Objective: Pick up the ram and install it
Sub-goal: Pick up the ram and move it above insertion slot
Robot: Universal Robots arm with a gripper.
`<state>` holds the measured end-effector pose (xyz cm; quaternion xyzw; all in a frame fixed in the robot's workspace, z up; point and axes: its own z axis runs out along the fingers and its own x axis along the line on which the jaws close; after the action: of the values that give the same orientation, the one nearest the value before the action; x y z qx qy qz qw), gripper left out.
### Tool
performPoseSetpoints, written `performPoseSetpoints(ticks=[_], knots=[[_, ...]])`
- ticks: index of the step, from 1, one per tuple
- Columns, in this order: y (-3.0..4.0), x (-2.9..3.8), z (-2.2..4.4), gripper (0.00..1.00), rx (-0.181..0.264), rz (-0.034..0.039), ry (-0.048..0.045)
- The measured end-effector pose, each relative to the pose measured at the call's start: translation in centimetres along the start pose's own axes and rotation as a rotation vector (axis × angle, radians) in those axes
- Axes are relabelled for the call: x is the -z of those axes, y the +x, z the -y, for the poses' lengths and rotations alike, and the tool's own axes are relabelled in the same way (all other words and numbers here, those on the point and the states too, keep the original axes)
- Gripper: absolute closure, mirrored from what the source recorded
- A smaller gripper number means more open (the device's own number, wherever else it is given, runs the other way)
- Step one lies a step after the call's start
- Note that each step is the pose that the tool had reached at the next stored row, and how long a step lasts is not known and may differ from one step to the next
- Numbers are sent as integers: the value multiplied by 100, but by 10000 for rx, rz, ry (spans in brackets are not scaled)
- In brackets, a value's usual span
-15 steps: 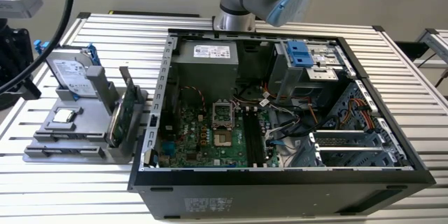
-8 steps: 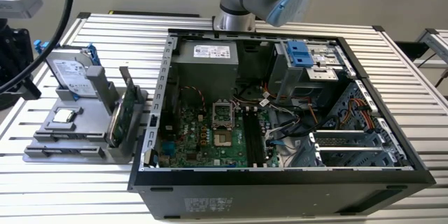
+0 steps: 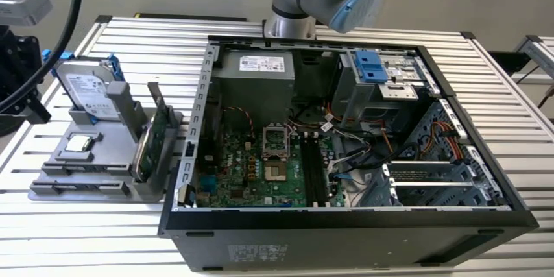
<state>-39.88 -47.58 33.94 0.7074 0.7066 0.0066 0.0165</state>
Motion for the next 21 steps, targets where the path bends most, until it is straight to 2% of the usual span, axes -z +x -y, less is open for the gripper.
performPoseSetpoints(ticks=[13,14,21], knots=[[0,0,0,100,-23,1,0],[0,0,0,0,-24,1,1],[0,-3,0,0,-58,3,2]])
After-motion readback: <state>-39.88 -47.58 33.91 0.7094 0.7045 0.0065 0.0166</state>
